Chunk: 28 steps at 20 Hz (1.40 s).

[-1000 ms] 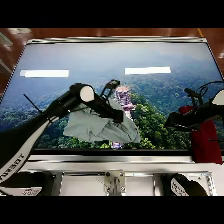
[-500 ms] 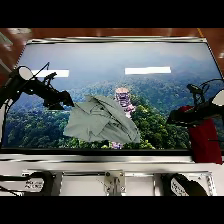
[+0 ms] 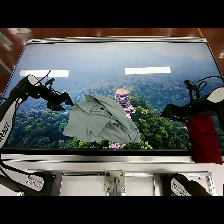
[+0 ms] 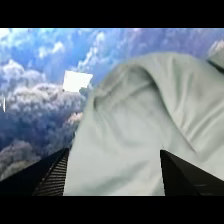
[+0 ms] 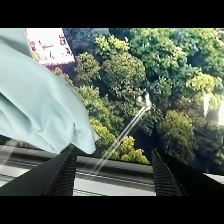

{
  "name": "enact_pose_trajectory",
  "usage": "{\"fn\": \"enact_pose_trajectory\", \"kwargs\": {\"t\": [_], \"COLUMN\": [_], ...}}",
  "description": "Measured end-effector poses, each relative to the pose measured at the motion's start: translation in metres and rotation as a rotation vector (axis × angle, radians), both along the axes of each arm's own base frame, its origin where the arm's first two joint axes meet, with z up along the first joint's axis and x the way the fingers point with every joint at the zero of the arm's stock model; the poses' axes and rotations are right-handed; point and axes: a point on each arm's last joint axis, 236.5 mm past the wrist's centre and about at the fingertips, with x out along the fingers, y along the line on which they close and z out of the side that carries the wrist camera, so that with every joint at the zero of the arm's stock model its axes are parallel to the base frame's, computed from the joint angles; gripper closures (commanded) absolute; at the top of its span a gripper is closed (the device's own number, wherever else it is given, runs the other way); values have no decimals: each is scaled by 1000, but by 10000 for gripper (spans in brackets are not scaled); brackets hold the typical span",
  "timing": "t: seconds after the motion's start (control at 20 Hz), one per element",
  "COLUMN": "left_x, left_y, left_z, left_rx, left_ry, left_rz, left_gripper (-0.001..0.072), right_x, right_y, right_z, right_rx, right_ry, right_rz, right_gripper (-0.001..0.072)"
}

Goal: Fold the shirts.

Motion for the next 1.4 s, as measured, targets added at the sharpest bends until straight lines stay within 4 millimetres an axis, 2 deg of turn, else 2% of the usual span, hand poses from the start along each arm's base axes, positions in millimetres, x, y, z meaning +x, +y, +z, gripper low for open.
{"fn": "enact_pose_trajectory", "kwargs": {"t": [0.3, 0.35, 0.4, 0.45, 0.5, 0.55, 0.6, 0.65, 0.8, 1.0, 1.25, 1.4], "left_x": [16, 17, 17, 18, 17, 18, 17, 16, 16, 18, 28, 30], "left_y": [-9, -11, -13, -15, -18, -21, -23, -25, -28, -30, -34, -35], "left_z": [-22, -25, -28, -31, -34, -37, -40, -43, -46, -36, -4, 14], "left_rx": [11, 12, 13, 11, 6, 1, -2, -4, -4, -4, -15, -15], "left_ry": [-31, -32, -32, -32, -25, -20, -17, -10, -15, -37, -110, -151], "left_rz": [-12, -17, -20, -22, -24, -24, -24, -26, -55, -118, -153, -174], "left_gripper": [4, 5, 7, 44, 180, 265, 419, 528, 656, 671, 671, 671], "right_x": [2, 2, 2, 2, 2, 2, 1, -2, -9, -26, -53, -65], "right_y": [4, 5, 6, 6, 6, 7, 7, 9, 23, 53, 92, 126], "right_z": [-26, -29, -30, -32, -33, -33, -34, -34, -38, -59, -92, -109], "right_rx": [36, 41, 46, 49, 51, 54, 56, 58, 60, 50, 99, 143], "right_ry": [89, 97, 104, 109, 114, 120, 127, 136, 157, 193, 244, 282], "right_rz": [-4, -5, -5, -6, -9, -11, -9, -2, 38, 106, 121, 146], "right_gripper": [118, 50, 41, 41, 41, 41, 41, 41, 41, 42, 42, 42]}}
